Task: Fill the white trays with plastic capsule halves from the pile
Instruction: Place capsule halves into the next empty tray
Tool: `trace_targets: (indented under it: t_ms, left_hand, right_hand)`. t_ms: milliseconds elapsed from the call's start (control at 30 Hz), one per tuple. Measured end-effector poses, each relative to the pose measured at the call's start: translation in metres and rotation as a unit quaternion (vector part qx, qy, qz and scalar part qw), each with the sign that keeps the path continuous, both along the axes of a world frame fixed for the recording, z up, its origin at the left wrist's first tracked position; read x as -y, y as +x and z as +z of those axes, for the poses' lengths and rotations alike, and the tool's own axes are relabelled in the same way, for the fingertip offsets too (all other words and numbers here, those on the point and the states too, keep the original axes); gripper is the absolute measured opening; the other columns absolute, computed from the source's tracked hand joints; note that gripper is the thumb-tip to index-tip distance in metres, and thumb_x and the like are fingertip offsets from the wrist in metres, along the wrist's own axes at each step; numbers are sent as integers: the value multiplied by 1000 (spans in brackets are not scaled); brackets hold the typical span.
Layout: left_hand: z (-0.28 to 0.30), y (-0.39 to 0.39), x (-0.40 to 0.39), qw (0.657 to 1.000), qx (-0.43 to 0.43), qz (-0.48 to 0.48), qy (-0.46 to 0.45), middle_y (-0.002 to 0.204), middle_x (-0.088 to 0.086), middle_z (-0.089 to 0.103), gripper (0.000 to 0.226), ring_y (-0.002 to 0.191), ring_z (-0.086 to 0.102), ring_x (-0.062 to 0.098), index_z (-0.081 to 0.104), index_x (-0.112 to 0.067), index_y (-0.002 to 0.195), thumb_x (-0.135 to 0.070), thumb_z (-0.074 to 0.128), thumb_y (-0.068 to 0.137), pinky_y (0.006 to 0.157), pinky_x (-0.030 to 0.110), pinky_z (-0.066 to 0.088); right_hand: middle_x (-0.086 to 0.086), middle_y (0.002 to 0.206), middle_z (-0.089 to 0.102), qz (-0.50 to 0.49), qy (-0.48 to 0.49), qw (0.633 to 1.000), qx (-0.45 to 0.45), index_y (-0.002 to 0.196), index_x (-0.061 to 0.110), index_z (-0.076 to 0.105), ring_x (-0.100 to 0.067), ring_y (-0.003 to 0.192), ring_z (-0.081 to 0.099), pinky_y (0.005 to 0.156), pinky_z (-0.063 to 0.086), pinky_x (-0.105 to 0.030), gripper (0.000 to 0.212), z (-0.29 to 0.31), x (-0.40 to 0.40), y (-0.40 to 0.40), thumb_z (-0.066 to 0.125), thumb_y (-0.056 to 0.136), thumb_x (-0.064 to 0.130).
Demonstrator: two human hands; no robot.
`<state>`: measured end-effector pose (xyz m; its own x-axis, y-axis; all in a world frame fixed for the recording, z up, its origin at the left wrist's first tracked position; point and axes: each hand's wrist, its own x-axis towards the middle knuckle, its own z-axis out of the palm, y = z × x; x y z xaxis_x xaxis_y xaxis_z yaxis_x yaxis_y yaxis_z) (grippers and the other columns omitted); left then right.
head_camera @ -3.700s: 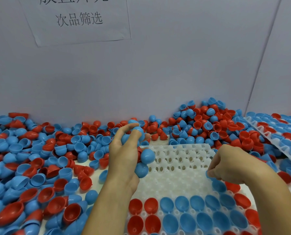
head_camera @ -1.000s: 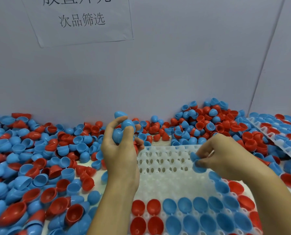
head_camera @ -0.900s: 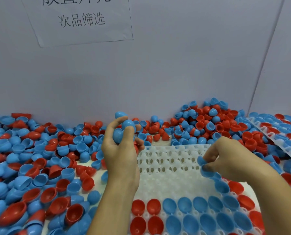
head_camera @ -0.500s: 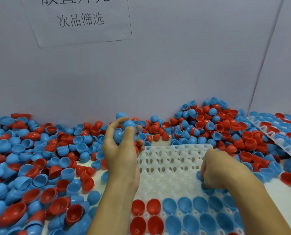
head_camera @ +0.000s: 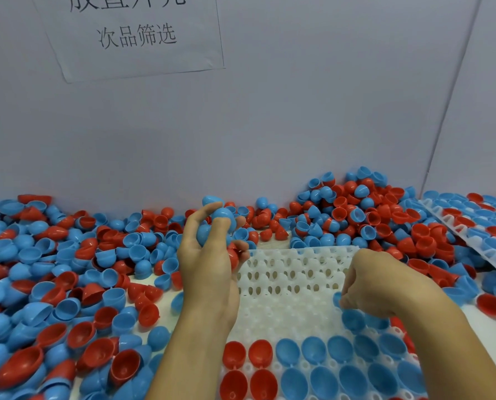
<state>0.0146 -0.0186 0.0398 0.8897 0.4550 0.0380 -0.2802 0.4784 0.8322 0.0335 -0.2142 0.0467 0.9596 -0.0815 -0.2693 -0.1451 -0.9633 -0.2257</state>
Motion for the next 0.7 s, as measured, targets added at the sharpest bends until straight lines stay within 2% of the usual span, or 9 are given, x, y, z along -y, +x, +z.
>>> trace_targets:
  t_ms: [200,400,533,600,700]
  left_hand:
    - [3,-2,-2,998,-5,-56,-43,92,10,74,18,56,55,13,71,-23,104,-11,61,95,49,24,50]
    - [3,-3,-3,990,-3,-129,-61,93,14,74,15,50,53,11,69,-19,103,-13,59,94,44,21,44]
    - [2,-3,-2,988,-5,-150,-31,85,13,73,12,46,49,10,67,-18,103,-18,58,95,41,20,41]
    - [2,-3,-2,987,-8,-160,-9,79,11,72,14,44,48,10,67,-16,105,-22,59,95,40,20,40]
    - [1,-3,0,985,-18,-173,21,73,9,70,24,41,48,11,66,-10,111,-29,59,97,39,20,39]
  right_hand:
    - [-5,109,67,-9,0,1000,0,109,13,70,-24,99,64,90,57,-39,25,-6,-1,2,73,85,22]
    - [-4,111,67,7,-5,1000,6,111,13,69,-23,99,64,90,57,-37,26,-4,0,3,72,86,21]
    - [-2,114,69,41,3,996,73,110,18,71,-18,97,66,88,57,-35,19,6,1,0,66,92,22]
    - [5,109,72,90,60,987,122,106,25,74,-7,89,67,79,57,-25,16,15,-4,-2,63,96,26]
    - [16,87,70,149,197,953,175,105,33,73,2,73,66,64,50,-14,16,23,-19,-7,60,96,38]
